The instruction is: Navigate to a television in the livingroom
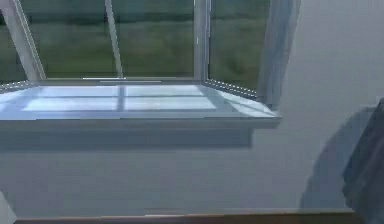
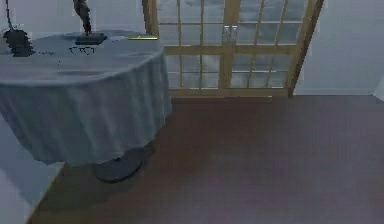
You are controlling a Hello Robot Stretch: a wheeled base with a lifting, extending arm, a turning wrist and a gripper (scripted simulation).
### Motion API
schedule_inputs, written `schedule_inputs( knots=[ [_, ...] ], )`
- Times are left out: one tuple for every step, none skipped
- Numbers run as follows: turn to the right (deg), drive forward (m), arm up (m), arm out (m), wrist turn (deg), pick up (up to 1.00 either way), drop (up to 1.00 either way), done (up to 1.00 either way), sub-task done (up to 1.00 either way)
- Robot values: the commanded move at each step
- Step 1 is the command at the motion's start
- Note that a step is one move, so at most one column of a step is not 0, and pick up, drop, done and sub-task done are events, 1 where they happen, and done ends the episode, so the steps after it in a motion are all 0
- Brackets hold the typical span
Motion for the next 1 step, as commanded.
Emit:
schedule_inputs(
  knots=[
    [-42.0,0.00,0.00,0.00,0.0,0.00,0.00,0.00,0.00]
  ],
)
